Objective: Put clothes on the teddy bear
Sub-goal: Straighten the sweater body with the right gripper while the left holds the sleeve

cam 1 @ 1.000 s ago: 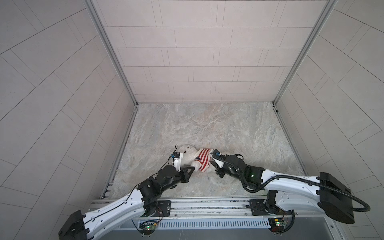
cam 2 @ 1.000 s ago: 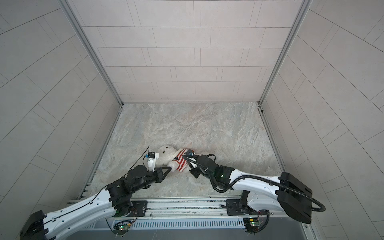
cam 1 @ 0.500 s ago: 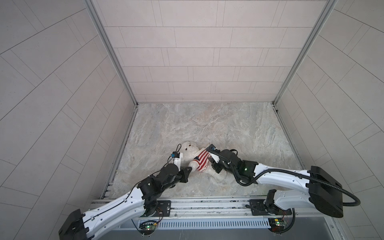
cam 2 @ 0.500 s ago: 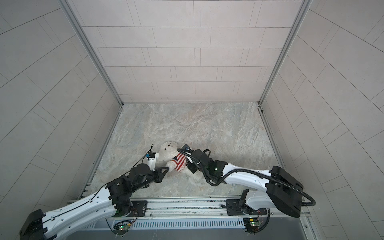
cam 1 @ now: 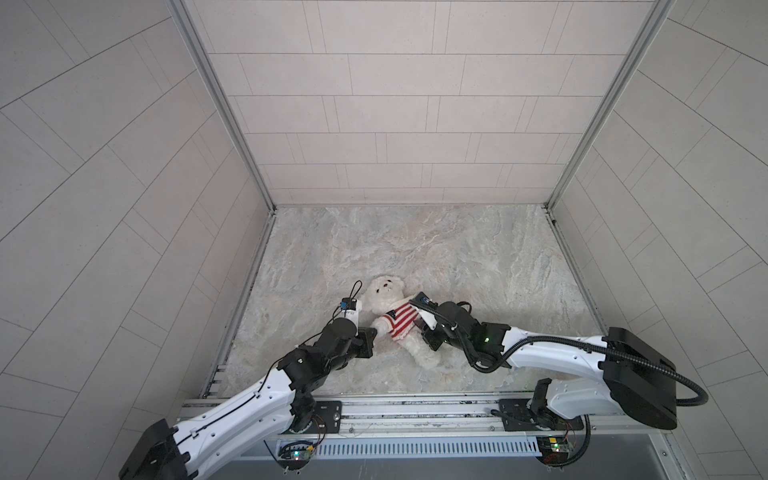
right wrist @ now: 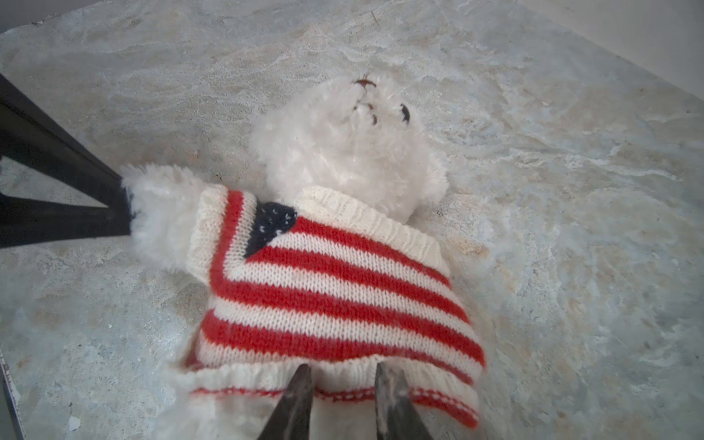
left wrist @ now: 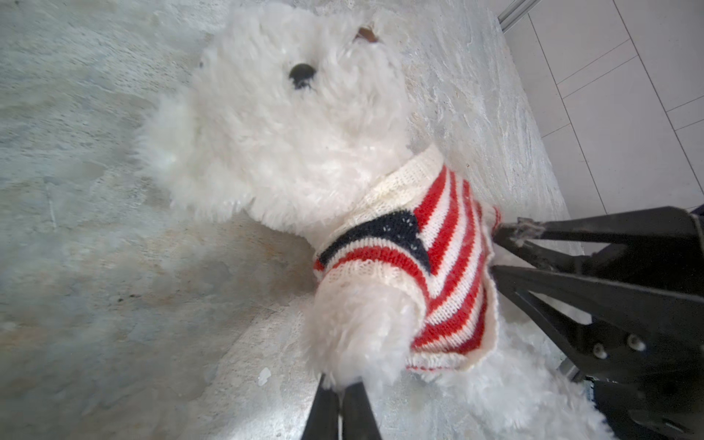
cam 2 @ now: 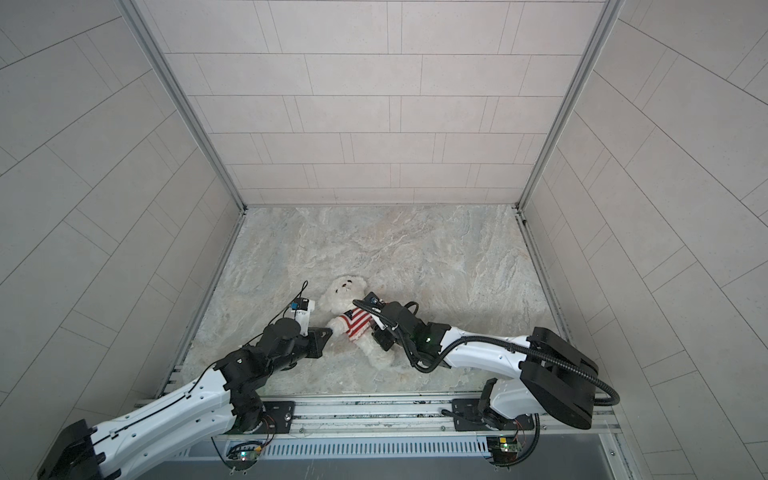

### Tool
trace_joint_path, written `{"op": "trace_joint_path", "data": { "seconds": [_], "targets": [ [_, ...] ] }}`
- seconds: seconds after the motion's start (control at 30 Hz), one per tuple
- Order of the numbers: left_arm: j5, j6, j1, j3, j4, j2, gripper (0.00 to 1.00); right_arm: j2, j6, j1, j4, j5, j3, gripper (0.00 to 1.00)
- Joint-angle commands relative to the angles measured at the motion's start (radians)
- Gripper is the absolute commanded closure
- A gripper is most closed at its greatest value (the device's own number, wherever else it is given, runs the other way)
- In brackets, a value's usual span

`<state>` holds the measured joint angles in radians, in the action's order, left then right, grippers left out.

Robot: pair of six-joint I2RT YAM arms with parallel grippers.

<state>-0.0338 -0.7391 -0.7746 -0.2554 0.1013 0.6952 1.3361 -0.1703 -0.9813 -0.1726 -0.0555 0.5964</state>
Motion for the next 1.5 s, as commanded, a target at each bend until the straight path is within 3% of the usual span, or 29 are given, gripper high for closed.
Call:
{"op": "trace_joint_path", "data": {
  "seconds": [0.0, 1.47],
  "targets": [
    [-0.019, 0.04, 0.027, -0.033, 0.024, -0.002, 1.0, 0.009, -0.036, 0.0, -0.029, 0.026, -0.022, 0.69],
    [0.043, 0.173, 0.115, -0.131, -0.071, 0.228, 0.97, 0.022, -0.19, -0.071, -0.225, 0.125, -0.07, 0.7]
  ]
}}
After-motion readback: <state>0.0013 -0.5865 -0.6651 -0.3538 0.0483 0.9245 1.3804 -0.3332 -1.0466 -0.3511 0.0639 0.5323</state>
